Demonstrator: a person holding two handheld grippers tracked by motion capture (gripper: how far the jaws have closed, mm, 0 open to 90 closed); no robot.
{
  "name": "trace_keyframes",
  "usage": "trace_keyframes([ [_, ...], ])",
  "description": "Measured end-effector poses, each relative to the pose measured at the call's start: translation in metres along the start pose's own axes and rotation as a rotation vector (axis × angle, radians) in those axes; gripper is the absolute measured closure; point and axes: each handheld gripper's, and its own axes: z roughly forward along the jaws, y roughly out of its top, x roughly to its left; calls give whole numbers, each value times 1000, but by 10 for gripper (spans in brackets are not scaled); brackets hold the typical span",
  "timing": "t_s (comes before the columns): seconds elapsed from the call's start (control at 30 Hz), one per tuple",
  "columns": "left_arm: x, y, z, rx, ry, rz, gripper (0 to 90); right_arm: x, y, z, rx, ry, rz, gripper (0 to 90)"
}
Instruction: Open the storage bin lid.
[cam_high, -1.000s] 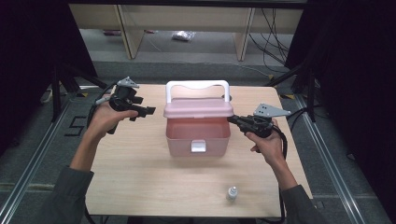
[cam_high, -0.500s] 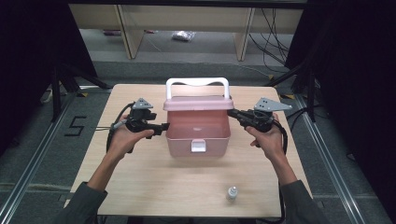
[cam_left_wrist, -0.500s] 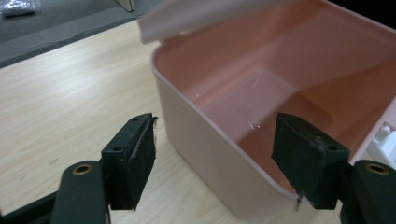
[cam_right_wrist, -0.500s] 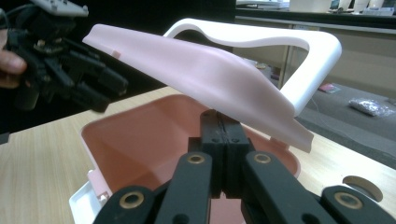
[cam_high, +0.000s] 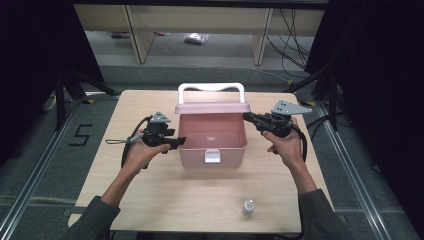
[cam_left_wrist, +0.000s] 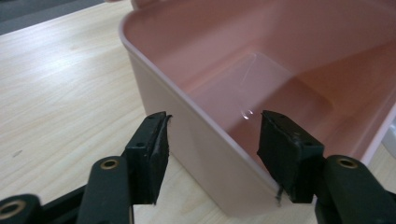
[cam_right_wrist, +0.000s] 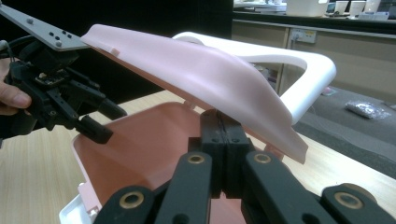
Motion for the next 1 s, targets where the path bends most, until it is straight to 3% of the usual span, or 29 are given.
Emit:
trace_keyframes([
  [0.13, -3, 1, 1, 18, -5, 39, 509, -1, 1, 3, -4, -11, -11, 900],
  [0.23, -3, 0, 1, 20, -4, 40, 515, -1, 3, 5, 1, -14, 3, 900],
  [0.37, -3, 0, 1, 22, -10, 35, 524, -5, 6, 8, 0, -23, -24, 900],
  [0.4, -3, 0, 1, 23, -10, 36, 526, -5, 7, 9, 3, -23, 0, 900],
  [0.47, -4, 0, 1, 27, -3, 38, 528, -8, 8, 12, -4, -34, -16, 900],
  [0.63, -4, 0, 1, 30, -5, 34, 534, -15, 11, 17, 2, -35, -1, 900],
  [0.67, -4, 0, 1, 30, -5, 33, 536, -15, 12, 19, 0, -27, 20, 900],
  [0.8, -4, 0, 0, 34, -14, 32, 544, -21, 14, 25, 4, -38, -2, 900],
  [0.83, -4, 0, 0, 32, -14, 28, 546, -21, 14, 27, 4, -35, 16, 900],
  [0.87, -4, -1, 0, 26, -10, 26, 550, -23, 14, 29, -1, -52, -5, 900],
  [0.9, -5, -1, 0, 24, -12, 18, 554, -23, 14, 31, 13, -33, 20, 900],
  [1.0, -4, -2, 0, 25, -14, 17, 563, -26, 14, 35, 18, -39, 15, 900],
])
